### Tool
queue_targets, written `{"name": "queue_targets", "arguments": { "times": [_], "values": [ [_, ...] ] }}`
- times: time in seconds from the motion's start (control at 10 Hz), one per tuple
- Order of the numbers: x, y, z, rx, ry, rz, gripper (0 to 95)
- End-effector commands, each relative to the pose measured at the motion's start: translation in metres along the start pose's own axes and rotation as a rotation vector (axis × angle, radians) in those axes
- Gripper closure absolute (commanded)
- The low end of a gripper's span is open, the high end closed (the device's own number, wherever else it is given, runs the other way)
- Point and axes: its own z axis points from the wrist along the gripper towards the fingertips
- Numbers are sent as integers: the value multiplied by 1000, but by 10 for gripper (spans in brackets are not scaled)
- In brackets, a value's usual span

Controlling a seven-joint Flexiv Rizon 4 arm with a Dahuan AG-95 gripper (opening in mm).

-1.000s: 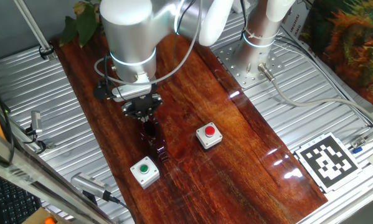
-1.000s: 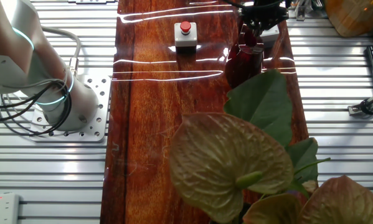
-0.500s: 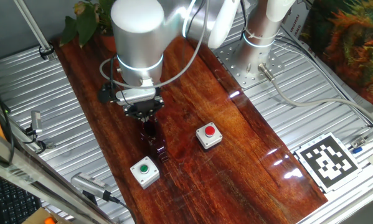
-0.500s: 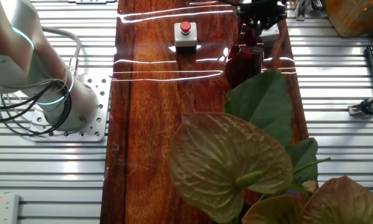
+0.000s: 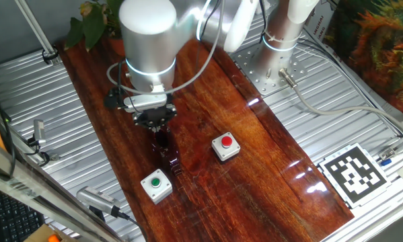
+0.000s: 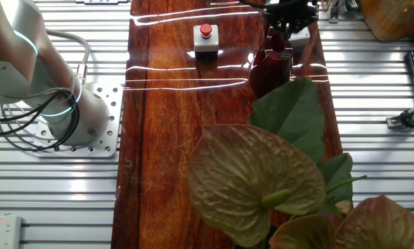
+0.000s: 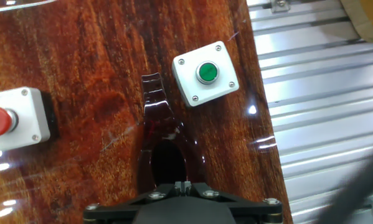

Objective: Water the plant

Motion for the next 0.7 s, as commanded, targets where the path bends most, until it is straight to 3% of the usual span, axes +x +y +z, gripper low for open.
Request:
{"name": "queue_targets", "arguments": {
  "times": [0.1,0.2,0.4,0.5,0.7],
  "values": [
    [0,-1,1,-10,-45,-40,950],
    [0,-1,1,-36,-82,-30,950],
    [0,-1,1,-52,-92,-63,950],
    [0,-1,1,-66,-101,-17,950],
    [0,-1,1,-73,-98,-81,950]
  ]
}}
